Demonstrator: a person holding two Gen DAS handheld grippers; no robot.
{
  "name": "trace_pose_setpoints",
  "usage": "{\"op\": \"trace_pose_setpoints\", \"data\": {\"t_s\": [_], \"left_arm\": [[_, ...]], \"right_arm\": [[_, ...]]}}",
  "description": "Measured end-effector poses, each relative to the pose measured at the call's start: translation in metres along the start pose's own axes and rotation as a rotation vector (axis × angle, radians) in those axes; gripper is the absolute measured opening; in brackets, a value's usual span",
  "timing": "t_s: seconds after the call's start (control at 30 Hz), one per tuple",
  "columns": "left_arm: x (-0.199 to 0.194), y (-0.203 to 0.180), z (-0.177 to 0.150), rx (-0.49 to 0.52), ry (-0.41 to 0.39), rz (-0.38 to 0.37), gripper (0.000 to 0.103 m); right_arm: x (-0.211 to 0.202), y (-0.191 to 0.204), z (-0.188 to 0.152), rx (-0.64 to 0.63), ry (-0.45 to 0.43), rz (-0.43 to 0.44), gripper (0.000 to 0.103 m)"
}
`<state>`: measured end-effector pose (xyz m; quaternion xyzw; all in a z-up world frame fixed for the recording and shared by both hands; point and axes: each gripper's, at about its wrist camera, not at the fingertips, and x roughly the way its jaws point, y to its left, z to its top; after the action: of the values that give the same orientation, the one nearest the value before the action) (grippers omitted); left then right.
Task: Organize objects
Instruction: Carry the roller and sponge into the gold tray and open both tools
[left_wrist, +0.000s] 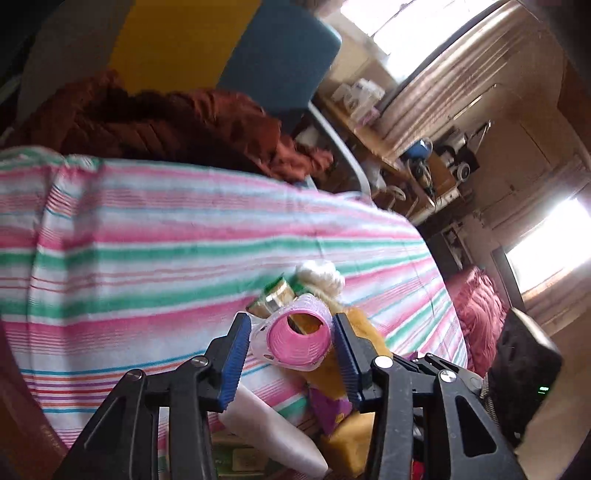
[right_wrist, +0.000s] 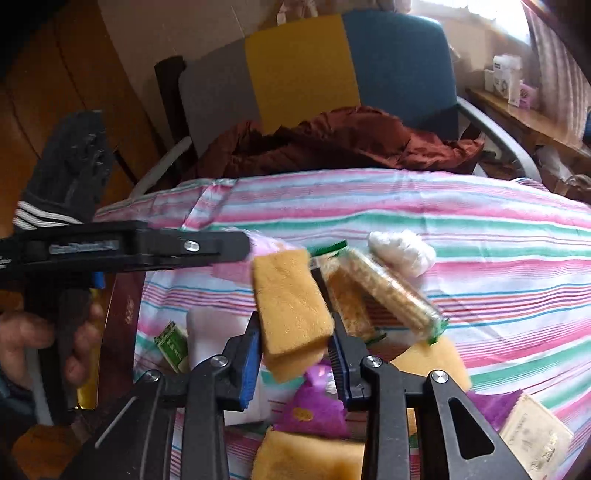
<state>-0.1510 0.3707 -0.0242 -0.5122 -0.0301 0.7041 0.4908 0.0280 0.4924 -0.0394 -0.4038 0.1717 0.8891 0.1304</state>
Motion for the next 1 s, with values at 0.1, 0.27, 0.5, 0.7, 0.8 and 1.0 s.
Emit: {"op": "trace_pose_setpoints", "data": {"t_s": [0.1,0.27,0.5,0.7,0.8,1.0], "left_arm": [[-0.03,0.003,0.004,-0.023,-0.052,-0.003,0.045],[-0.103,0.006,-0.013,0.008,-0.155,0.082,0.046],[-0.205,0.067,-0.077,-0.081,-0.266,0.326,0.046],[-0.248,0.13,-0.131,-0.158,-0.299,0.529,0.046],[-0.254,0.159,-0.135,-0.186,-0.297,0.559,0.046],[-0.253,0.206,-0.123,-0.21,-0.304,0.604,0.047]], "right_arm": [[-0.003,-0.013,0.002,0.037,-0.011,-0.035,0.033],[-0.021,-0.019,0.009,0.084,-0.083,0.077,0.033],[-0.044,0.044,0.015,-0.007,-0.097,0.229,0.035],[-0.036,0.126,0.017,-0.111,-0.059,0.307,0.037],[-0.016,0.172,0.015,-0.172,0.014,0.326,0.037],[0.016,0.239,-0.015,-0.26,0.195,0.413,0.038]]}}
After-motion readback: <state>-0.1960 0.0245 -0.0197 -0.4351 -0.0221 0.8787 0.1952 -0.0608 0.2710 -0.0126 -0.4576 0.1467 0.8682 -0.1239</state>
